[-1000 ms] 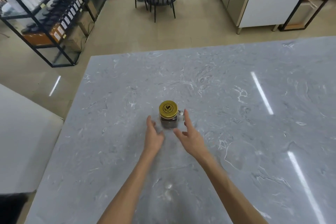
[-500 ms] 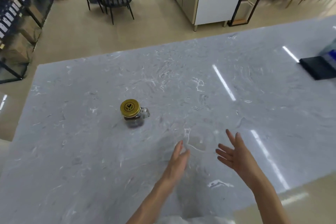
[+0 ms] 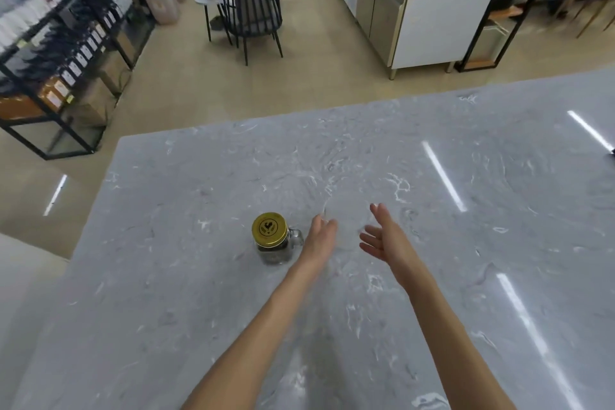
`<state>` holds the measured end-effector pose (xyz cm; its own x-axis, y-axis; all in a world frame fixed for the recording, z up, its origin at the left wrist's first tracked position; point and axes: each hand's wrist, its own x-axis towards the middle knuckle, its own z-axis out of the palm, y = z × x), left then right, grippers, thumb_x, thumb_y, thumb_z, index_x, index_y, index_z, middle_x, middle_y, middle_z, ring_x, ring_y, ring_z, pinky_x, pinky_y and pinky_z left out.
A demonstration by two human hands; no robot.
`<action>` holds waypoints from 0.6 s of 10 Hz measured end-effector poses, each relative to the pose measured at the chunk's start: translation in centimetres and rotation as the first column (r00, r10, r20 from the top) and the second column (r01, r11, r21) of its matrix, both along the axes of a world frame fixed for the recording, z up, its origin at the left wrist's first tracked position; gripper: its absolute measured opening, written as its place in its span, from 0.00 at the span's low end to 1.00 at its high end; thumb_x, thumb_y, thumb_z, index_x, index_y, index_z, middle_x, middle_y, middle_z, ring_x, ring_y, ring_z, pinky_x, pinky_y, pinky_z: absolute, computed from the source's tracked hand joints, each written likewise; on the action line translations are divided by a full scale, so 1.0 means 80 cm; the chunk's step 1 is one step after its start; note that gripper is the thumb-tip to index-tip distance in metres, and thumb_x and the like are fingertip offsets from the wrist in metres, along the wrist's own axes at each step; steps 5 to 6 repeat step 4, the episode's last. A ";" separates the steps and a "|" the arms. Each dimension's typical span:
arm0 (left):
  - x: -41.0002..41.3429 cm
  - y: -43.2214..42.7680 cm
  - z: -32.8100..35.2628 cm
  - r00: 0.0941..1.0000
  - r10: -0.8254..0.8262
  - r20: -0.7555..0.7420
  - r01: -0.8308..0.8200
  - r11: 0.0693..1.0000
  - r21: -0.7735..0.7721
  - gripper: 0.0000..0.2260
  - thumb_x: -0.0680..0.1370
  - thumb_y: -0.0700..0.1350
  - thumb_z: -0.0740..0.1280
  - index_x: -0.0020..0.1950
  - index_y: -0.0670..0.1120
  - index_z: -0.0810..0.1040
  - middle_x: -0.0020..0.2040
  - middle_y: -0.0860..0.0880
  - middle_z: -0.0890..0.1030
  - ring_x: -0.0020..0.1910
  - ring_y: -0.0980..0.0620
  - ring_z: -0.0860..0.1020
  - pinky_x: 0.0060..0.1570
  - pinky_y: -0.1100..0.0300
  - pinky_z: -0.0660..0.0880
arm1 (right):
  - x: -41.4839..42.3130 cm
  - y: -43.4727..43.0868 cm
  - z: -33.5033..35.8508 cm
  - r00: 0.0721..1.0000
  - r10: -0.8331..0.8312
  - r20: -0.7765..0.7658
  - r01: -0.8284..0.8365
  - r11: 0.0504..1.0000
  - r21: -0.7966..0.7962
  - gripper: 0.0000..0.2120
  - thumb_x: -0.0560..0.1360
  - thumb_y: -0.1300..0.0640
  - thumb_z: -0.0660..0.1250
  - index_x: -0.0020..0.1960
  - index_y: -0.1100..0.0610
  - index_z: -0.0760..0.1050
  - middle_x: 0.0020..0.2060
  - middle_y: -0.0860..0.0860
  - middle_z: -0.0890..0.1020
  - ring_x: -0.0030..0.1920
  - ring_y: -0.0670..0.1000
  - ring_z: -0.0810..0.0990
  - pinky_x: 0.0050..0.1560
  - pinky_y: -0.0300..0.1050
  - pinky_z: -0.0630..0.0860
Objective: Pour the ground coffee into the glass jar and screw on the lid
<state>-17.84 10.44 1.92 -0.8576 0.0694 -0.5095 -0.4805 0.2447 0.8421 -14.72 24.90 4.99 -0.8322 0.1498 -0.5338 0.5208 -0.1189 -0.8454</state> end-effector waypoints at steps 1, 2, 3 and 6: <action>0.000 -0.004 -0.012 1.000 0.012 -0.006 -0.013 0.999 -0.042 0.22 0.85 0.56 0.53 0.75 0.46 0.64 0.70 0.47 0.71 0.56 0.56 0.73 0.52 0.61 0.69 | -0.006 -0.009 -0.019 1.000 0.017 0.016 -0.018 0.999 0.039 0.28 0.82 0.38 0.51 0.76 0.52 0.64 0.69 0.61 0.73 0.59 0.57 0.80 0.63 0.55 0.77; 0.005 -0.005 -0.022 0.999 -0.042 0.031 0.041 0.998 0.041 0.30 0.83 0.64 0.49 0.81 0.48 0.56 0.78 0.47 0.63 0.73 0.48 0.66 0.70 0.50 0.65 | -0.002 -0.005 -0.029 1.000 0.029 0.012 -0.029 0.998 0.060 0.29 0.82 0.37 0.50 0.76 0.52 0.64 0.69 0.59 0.74 0.57 0.56 0.81 0.62 0.54 0.78; 0.008 -0.006 -0.018 0.999 -0.019 0.050 0.013 0.993 0.113 0.29 0.83 0.63 0.49 0.81 0.50 0.54 0.80 0.46 0.60 0.76 0.45 0.63 0.70 0.47 0.67 | 0.003 -0.001 -0.032 0.999 0.036 0.023 -0.038 0.994 0.103 0.30 0.82 0.37 0.49 0.77 0.53 0.62 0.68 0.57 0.74 0.57 0.56 0.81 0.61 0.53 0.78; 0.024 -0.017 -0.018 0.999 -0.032 0.030 0.031 0.999 0.039 0.27 0.84 0.60 0.51 0.80 0.50 0.54 0.79 0.47 0.60 0.75 0.46 0.63 0.71 0.45 0.66 | 0.017 -0.002 -0.035 1.000 0.000 -0.027 0.005 0.980 0.197 0.25 0.83 0.41 0.51 0.74 0.53 0.66 0.63 0.53 0.76 0.51 0.53 0.83 0.50 0.48 0.81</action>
